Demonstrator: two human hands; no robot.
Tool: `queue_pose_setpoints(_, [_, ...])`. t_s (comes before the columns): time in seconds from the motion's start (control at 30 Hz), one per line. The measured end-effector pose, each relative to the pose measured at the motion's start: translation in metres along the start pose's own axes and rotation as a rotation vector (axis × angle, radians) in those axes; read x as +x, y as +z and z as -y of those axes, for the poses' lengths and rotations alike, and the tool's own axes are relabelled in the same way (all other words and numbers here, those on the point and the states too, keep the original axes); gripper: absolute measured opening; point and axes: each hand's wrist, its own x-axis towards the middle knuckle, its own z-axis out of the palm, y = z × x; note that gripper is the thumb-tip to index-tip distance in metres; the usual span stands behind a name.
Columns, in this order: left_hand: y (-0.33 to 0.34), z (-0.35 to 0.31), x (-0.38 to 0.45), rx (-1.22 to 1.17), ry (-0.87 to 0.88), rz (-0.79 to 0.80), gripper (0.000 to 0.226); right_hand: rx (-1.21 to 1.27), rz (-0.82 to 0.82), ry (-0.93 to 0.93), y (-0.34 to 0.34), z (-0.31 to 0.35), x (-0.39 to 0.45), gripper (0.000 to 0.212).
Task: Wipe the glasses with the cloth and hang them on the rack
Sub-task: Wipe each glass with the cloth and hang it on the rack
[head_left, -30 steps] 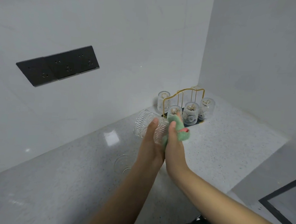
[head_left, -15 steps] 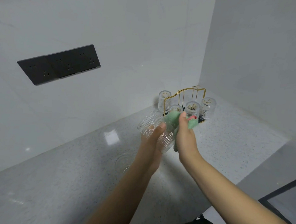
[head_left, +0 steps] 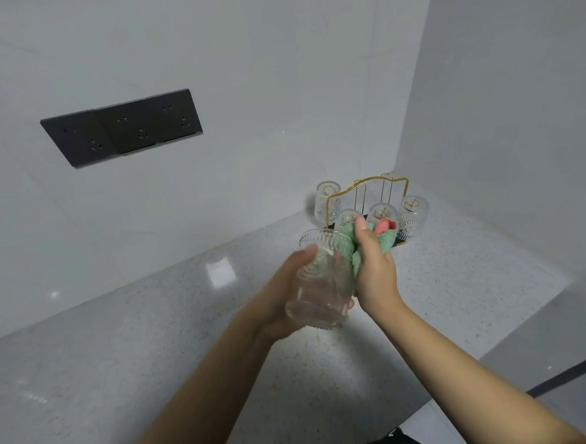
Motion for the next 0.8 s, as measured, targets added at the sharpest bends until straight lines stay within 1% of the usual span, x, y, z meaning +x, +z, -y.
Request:
queue_pose_setpoints(0.03, [0.002, 0.0, 0.0, -0.087, -0.032, 0.042, 0.069, 0.046, 0.001, 0.01, -0.001, -0.001, 0.001, 0.026])
queue_pose_setpoints(0.1, [0.0, 0.003, 0.002, -0.19, -0.056, 0.063, 0.08, 0.025, -0.014, -0.018, -0.002, -0.002, 0.006, 0.024])
queue_pose_setpoints(0.17, [-0.002, 0.002, 0.002, -0.13, -0.064, 0.038, 0.083, -0.129, -0.064, -0.126, -0.002, -0.001, 0.011, 0.025])
queue_pose_setpoints(0.2, [-0.003, 0.001, 0.002, -0.046, -0.051, -0.013, 0.081, -0.245, -0.099, -0.183, -0.002, 0.0, 0.015, 0.03])
queue_pose_setpoints(0.23, [-0.001, 0.0, 0.0, 0.039, -0.028, -0.108, 0.08, -0.366, -0.145, -0.224, -0.002, 0.001, 0.018, 0.037])
queue_pose_setpoints(0.3, [0.006, 0.003, -0.003, 0.202, 0.018, -0.36, 0.079, -0.541, -0.24, -0.241, -0.003, 0.001, 0.025, 0.043])
queue_pose_setpoints(0.37, [0.014, 0.013, -0.001, 0.339, 0.104, -0.522, 0.067, -0.586, -0.272, -0.216, -0.002, 0.0, 0.028, 0.04])
queue_pose_setpoints(0.43, [0.017, 0.018, 0.002, 0.391, 0.163, -0.606, 0.052, -0.57, -0.261, -0.198, -0.001, -0.004, 0.028, 0.038])
queue_pose_setpoints(0.47, [0.015, 0.016, 0.002, 0.331, 0.151, -0.591, 0.043, -0.528, -0.252, -0.198, 0.0, -0.006, 0.027, 0.039])
queue_pose_setpoints(0.5, [0.013, 0.011, 0.002, 0.203, 0.1, -0.52, 0.034, -0.465, -0.242, -0.212, 0.0, -0.007, 0.025, 0.039])
queue_pose_setpoints(0.53, [0.01, 0.007, 0.001, 0.022, 0.044, -0.413, 0.03, -0.39, -0.23, -0.236, -0.001, -0.008, 0.024, 0.039])
queue_pose_setpoints(0.57, [0.008, 0.006, -0.001, -0.168, -0.009, -0.309, 0.034, -0.318, -0.215, -0.263, -0.002, -0.008, 0.022, 0.039])
queue_pose_setpoints(0.6, [0.005, 0.008, -0.002, -0.287, -0.039, -0.254, 0.041, -0.262, -0.206, -0.284, -0.003, -0.008, 0.023, 0.04])
queue_pose_setpoints(0.63, [0.004, 0.009, -0.003, -0.314, -0.055, -0.227, 0.046, -0.249, -0.206, -0.304, -0.003, -0.009, 0.024, 0.041])
queue_pose_setpoints(0.67, [0.004, 0.012, -0.002, -0.275, -0.061, -0.224, 0.049, -0.273, -0.216, -0.308, -0.003, -0.009, 0.024, 0.042])
queue_pose_setpoints(0.7, [0.003, 0.014, -0.001, -0.184, -0.052, -0.253, 0.051, -0.32, -0.235, -0.299, -0.002, -0.009, 0.025, 0.043])
queue_pose_setpoints(0.73, [0.004, 0.016, 0.001, -0.09, -0.018, -0.299, 0.054, -0.37, -0.259, -0.279, -0.001, -0.01, 0.026, 0.044])
queue_pose_setpoints(0.8, [0.006, 0.02, 0.002, 0.13, 0.097, -0.414, 0.068, -0.472, -0.286, -0.244, 0.0, -0.009, 0.028, 0.046])
